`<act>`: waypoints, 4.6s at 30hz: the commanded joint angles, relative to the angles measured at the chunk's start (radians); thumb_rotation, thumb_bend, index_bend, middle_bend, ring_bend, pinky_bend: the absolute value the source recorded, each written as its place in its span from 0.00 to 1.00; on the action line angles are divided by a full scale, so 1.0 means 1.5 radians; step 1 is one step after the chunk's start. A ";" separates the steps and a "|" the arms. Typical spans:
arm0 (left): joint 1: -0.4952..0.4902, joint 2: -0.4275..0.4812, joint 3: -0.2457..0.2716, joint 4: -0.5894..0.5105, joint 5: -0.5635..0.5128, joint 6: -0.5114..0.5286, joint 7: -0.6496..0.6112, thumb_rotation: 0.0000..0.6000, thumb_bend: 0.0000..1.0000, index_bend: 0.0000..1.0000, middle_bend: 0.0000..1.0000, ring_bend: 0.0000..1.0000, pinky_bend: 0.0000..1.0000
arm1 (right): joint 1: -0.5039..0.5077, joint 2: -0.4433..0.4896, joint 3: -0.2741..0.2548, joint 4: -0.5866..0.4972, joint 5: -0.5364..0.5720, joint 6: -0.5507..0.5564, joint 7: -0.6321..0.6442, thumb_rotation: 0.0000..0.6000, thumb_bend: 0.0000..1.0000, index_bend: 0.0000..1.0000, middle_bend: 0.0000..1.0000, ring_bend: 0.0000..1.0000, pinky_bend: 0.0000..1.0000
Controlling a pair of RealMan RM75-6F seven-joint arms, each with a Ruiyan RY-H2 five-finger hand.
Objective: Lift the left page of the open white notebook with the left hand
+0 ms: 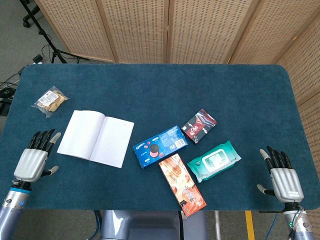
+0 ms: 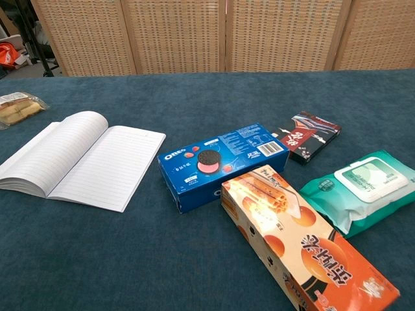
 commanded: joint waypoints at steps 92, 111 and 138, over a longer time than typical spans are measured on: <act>-0.115 -0.190 0.001 0.325 -0.031 -0.118 -0.062 1.00 0.04 0.00 0.00 0.00 0.00 | 0.006 -0.013 -0.003 0.010 0.002 -0.008 -0.013 1.00 0.05 0.00 0.00 0.00 0.00; -0.111 -0.219 0.004 0.351 0.023 -0.011 -0.070 1.00 0.21 0.00 0.00 0.00 0.00 | 0.005 -0.013 -0.004 0.008 0.000 -0.007 -0.014 1.00 0.05 0.00 0.00 0.00 0.00; -0.119 -0.242 -0.023 0.296 0.089 0.152 -0.073 1.00 0.22 0.00 0.00 0.00 0.00 | 0.004 -0.009 -0.003 0.006 0.000 -0.005 -0.009 1.00 0.05 0.00 0.00 0.00 0.00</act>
